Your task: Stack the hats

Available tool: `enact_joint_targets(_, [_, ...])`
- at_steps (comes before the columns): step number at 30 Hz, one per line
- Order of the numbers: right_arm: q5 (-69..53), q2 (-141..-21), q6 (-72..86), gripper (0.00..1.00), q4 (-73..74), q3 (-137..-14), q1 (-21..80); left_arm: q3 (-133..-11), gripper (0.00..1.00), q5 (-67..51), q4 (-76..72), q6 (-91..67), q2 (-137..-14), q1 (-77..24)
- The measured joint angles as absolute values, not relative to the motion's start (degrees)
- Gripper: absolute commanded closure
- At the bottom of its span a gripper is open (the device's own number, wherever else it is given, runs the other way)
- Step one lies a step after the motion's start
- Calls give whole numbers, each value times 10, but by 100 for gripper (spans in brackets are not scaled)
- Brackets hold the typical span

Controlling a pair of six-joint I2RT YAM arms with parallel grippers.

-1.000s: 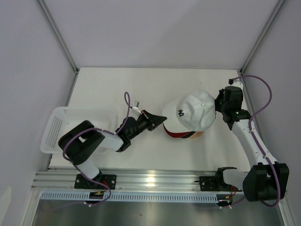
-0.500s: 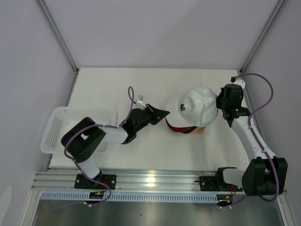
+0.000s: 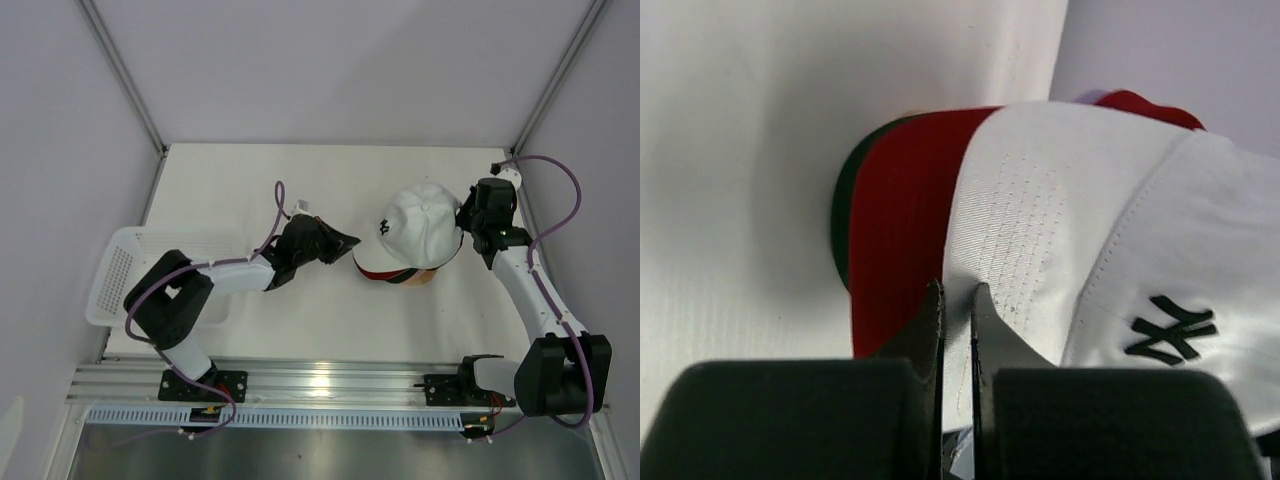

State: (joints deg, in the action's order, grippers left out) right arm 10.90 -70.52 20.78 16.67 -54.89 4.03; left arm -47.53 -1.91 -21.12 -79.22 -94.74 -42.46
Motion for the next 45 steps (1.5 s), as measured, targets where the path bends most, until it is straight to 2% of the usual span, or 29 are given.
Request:
enact_joint_targets(3, [111,-705,208,85,167,-549,41,-482,99,-16,-209,-806,-979,-422])
enact_joint_targets(7, [115,-710,208,85,180,-549,41,-445,99,-29,-126,-826,-1035,-422])
enact_joint_targets(14, [116,-710,209,84,194,-546,46,-427,99,-31,-134,-798,-1018,-427])
enact_joint_targets(19, [116,-702,208,79,196,-539,47,-378,99,-14,-138,-751,-968,-430])
enact_joint_targets(21, [115,-701,207,79,199,-539,47,-348,93,-1,-140,-714,-933,-429])
enact_joint_targets(24, [111,-701,206,79,199,-539,48,-310,62,1,-149,-652,-868,-423])
enact_joint_targets(25, [109,-701,206,79,199,-539,48,-303,46,-2,-156,-629,-845,-419])
enact_joint_targets(28, [102,-701,204,79,200,-538,48,-297,31,-18,-206,-573,-792,-402])
enact_joint_targets(34, [95,-698,203,78,200,-536,48,-302,27,-82,-365,-503,-785,-357])
enact_joint_targets(41, [90,-694,199,78,200,-533,51,-368,28,-157,-505,-527,-913,-340])
enact_joint_targets(45, [90,-693,197,78,201,-532,52,-397,27,-180,-535,-563,-967,-340])
